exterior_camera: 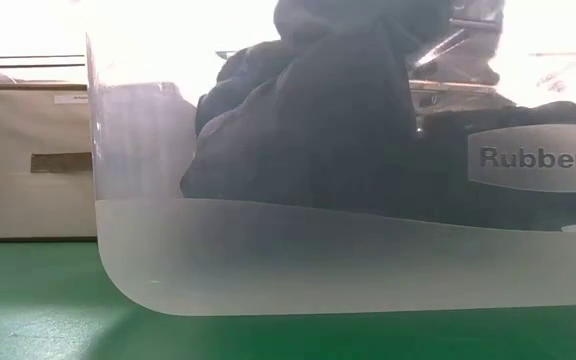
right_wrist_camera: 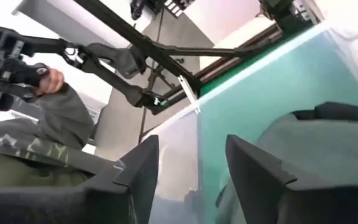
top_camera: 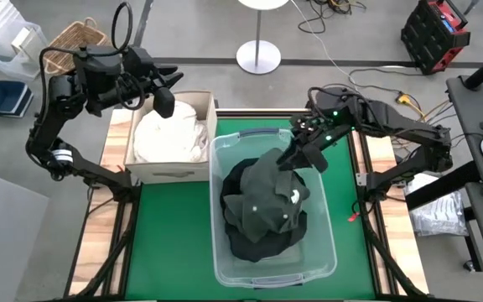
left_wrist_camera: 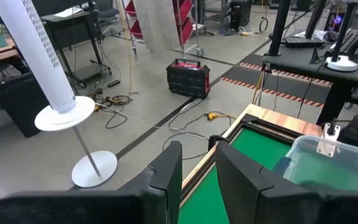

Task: Sort clothes
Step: Return to Home Position

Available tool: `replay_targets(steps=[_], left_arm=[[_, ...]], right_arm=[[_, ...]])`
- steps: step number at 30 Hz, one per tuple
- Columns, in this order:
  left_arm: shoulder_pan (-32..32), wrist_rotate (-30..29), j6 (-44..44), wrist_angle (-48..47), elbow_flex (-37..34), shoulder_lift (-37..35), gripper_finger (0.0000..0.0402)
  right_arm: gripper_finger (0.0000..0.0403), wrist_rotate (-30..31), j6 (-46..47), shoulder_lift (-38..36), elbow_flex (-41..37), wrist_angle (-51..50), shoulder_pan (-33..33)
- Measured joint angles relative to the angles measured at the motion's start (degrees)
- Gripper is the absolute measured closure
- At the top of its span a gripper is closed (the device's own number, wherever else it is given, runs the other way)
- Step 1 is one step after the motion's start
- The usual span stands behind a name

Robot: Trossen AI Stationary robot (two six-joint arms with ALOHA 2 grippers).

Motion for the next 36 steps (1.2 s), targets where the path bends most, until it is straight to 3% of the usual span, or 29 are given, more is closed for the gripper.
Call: replay_targets(steps=[3, 6, 10, 13, 17, 22, 26, 32, 36], left_arm=[[0.0, -0.02, -0.09, -0.57, -0.02, -0.02, 0.0323], [0.0, 0.63, -2.21, -3.82, 0.38, -0.15, 0.0323], [-0.39, 11.06, -4.81, -8.21, 0.08, -1.34, 0.0323], [-3.21, 18.79, -3.76, -5.32, -2.9, -2.85, 0.0323], [-11.02, 22.01, -1.56, 7.63, -10.7, -5.63, 0.0323], [-21.67, 21.25, 3.67, 21.9, -21.12, -10.61, 0.0323], [-27.65, 15.57, 9.07, 30.09, -30.27, -14.87, 0.0323], [-28.22, 12.78, 10.08, 39.64, -41.57, -24.18, 0.0323], [-28.28, 4.12, 7.15, 41.65, -48.04, -30.17, 0.0323]], right_arm=[[0.022, 0.06, -1.22, 0.06, 2.97, -4.26, 0.0], [0.0225, 0.75, -8.03, -0.53, 6.31, -13.07, 0.06], [0.0246, 4.76, -21.38, -3.36, 8.32, -19.75, 0.08], [0.0266, 8.09, -30.34, -5.81, 6.85, -14.95, 0.08], [0.0297, 7.12, -35.39, -8.74, 1.1, 1.28, 0.08], [0.034, 6.52, -36.81, -11.63, -4.24, 7.81, 0.08], [0.0376, 6.53, -37.8, -14.2, -9.41, 10.89, 0.08], [0.039, 6.54, -32.08, -20.94, -17.49, 19.43, 0.08], [0.039, 7.15, -29.5, -25.46, -18.93, 16.93, -0.06]])
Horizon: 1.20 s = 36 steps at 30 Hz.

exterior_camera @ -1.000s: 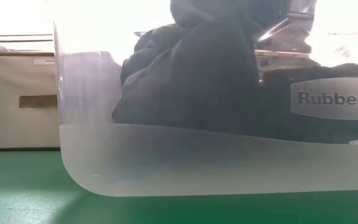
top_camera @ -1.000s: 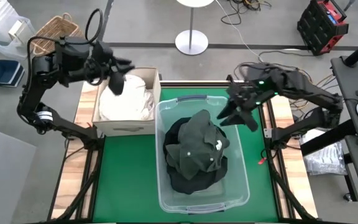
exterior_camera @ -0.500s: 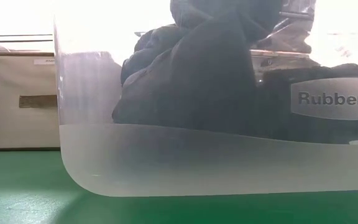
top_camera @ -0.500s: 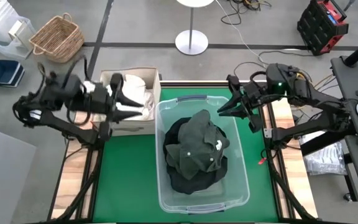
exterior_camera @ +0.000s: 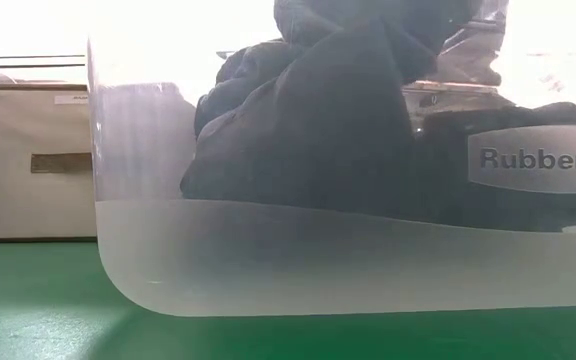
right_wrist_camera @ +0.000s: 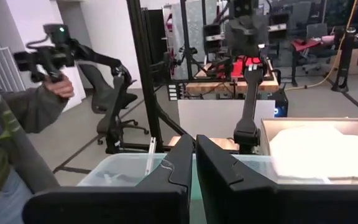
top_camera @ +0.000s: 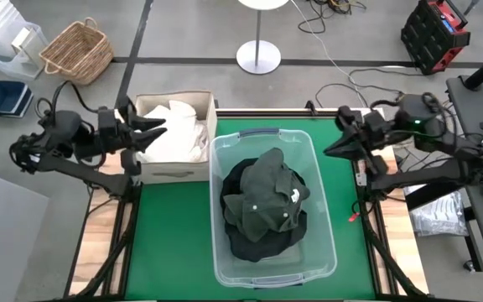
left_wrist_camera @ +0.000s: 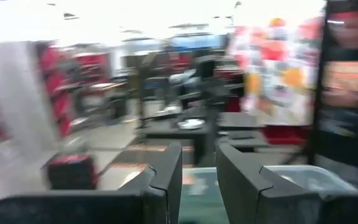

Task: Sort clothes
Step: Return to Home Position

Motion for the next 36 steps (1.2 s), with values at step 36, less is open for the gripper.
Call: replay_targets(steps=[36], left_arm=[[0.07, 1.85, -2.77, 13.9, -20.11, -19.95, 0.0323]], right_arm=[[0.039, -16.35, -17.3, -27.29, -36.07, 17.09, 1.74]])
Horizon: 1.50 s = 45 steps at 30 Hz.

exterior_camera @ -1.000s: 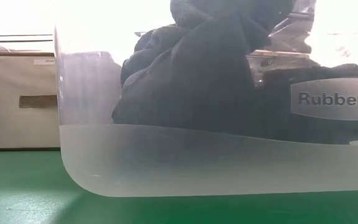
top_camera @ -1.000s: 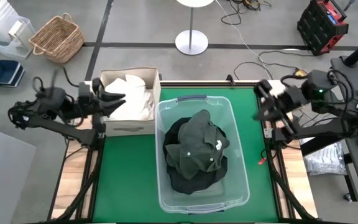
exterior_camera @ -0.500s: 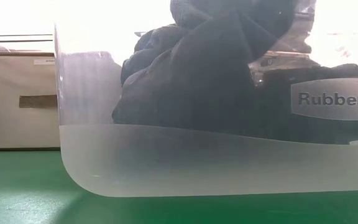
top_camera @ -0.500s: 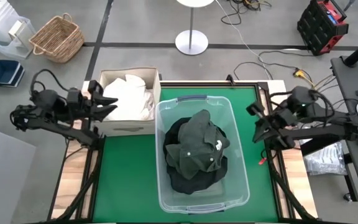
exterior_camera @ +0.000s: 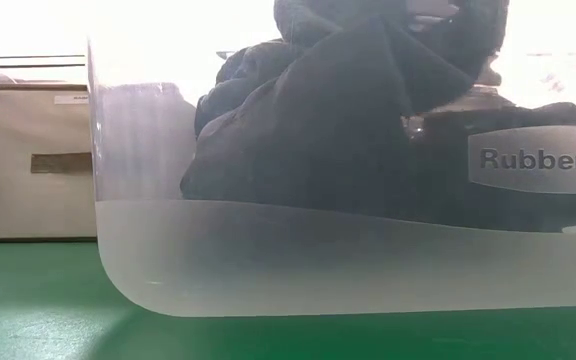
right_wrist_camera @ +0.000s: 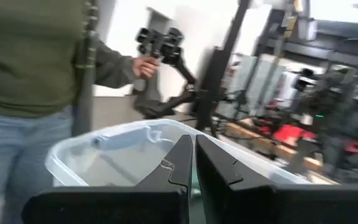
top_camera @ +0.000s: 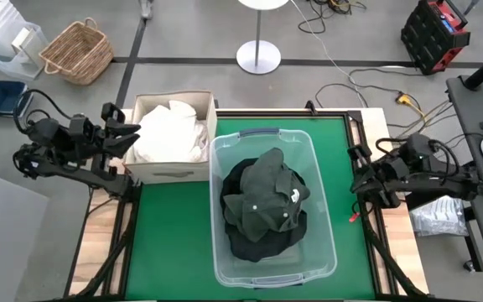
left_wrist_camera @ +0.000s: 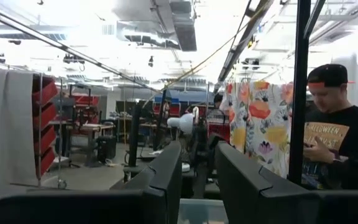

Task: Sort clothes
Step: Return to Home Position

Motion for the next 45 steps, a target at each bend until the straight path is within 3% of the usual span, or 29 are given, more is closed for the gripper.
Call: replay_targets(steps=[7, 14, 22, 27, 31, 38, 45], left_arm=[[0.0, -0.09, 0.78, 0.03, 0.0, -1.24, 0.0323], [0.0, -0.11, 1.0, 0.02, 0.0, -1.35, 0.0323], [0.0, -0.12, 1.0, 0.05, 0.0, -1.22, 0.0323], [0.0, -0.12, 1.0, 0.02, -0.02, -1.19, 0.0323], [0.0, -0.11, 0.99, 0.02, -0.02, -1.15, 0.0323], [0.0, -0.11, 0.98, 0.02, -0.02, -1.15, 0.0323], [0.0, -0.09, 0.56, -0.03, -0.02, -1.15, 0.0323]], right_arm=[[0.039, 3.84, 0.13, -7.95, -7.41, 0.5, 0.0], [0.039, 10.18, 0.18, -11.72, -16.11, 9.31, 0.0], [0.039, 17.49, 3.4, -15.29, -28.55, 27.14, -0.02], [0.039, 17.74, 5.72, -17.57, -35.9, 38.86, -0.02], [0.039, 17.84, 5.09, -19.08, -36.43, 36.97, -0.02], [0.039, 19.08, -6.14, -19.12, -36.46, 24.53, -0.12], [0.039, 36.91, -4.86, -19.2, -36.48, 20.06, -0.13]])
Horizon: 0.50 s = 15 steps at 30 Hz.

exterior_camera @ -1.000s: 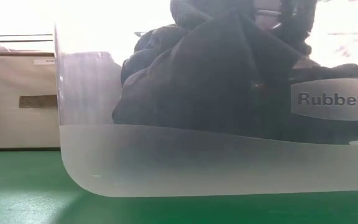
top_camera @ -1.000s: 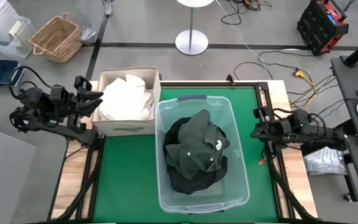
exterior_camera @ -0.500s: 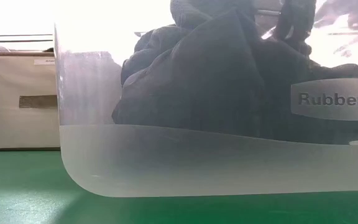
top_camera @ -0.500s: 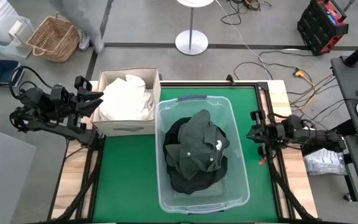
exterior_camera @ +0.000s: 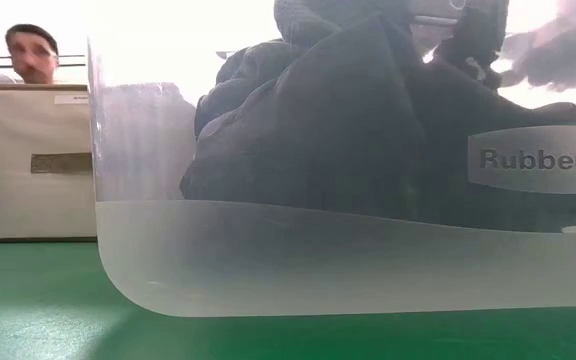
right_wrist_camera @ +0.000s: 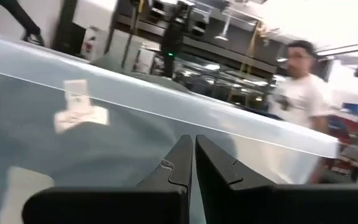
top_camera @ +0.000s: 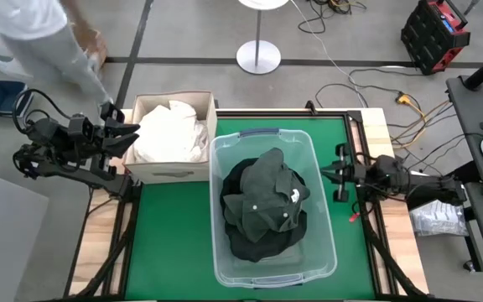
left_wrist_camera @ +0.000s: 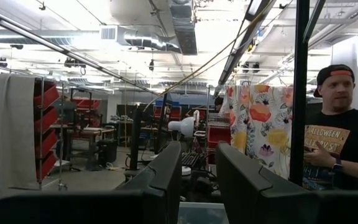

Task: Sort clothes
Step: Return to Home Position

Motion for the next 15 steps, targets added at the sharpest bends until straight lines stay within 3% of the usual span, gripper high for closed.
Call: replay_targets(steps=[4, 10, 15], left_arm=[[0.0, 0.02, 0.0, -0.05, 0.0, 0.0, 0.0323], [0.0, 0.03, 0.04, -0.09, 0.0, 0.0, 0.0323], [0.0, 0.04, 0.51, -0.16, 0.0, 0.0, 0.0323]], right_arm=[[0.039, 0.7, -1.43, -0.01, -0.02, -1.43, 0.0], [0.039, -0.24, 1.89, 0.0, -0.04, -13.87, 0.0], [0.039, -0.19, 1.48, 0.32, -0.04, -12.53, 0.0]])
